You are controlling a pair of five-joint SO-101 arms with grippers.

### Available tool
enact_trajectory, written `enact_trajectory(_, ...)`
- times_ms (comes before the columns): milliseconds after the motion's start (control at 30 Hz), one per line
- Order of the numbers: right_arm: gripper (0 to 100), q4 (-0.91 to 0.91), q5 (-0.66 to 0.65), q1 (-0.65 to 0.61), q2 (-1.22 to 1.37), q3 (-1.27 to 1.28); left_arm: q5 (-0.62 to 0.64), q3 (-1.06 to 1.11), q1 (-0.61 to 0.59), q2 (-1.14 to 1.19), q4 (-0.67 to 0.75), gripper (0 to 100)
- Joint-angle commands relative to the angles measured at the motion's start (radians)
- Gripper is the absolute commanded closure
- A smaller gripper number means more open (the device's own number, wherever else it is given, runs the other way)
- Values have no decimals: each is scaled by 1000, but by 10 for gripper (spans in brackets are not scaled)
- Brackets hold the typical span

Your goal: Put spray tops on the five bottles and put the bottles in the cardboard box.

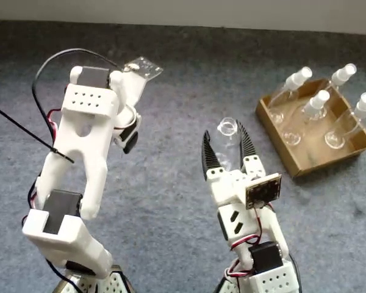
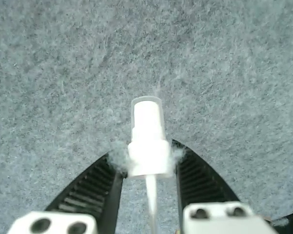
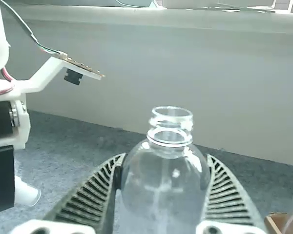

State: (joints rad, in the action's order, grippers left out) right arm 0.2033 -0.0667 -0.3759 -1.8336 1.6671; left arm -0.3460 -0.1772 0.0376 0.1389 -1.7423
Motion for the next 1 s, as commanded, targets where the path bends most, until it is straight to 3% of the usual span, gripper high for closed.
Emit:
enact_trajectory(0,840,21,-11,-16,5,-53,-11,33,-5,-51,-3,994)
enact_trajectory(333,840,90,-11,-42,366,-321,-11,361,-4,-51,295,994)
enact_trajectory(533,840,76,-9,-41,593,-378,-11,447,-8,-51,437,994)
enact_trajectory(667,840,-94,-9,-42,622,-358,-11,496,-5,-51,516,992)
enact_trajectory(867,840,-209,-9,-42,618,-180,-18,605,-10,-51,601,989)
enact_trajectory(967,840,-255,-9,-42,618,-134,-129,644,-10,-51,600,989)
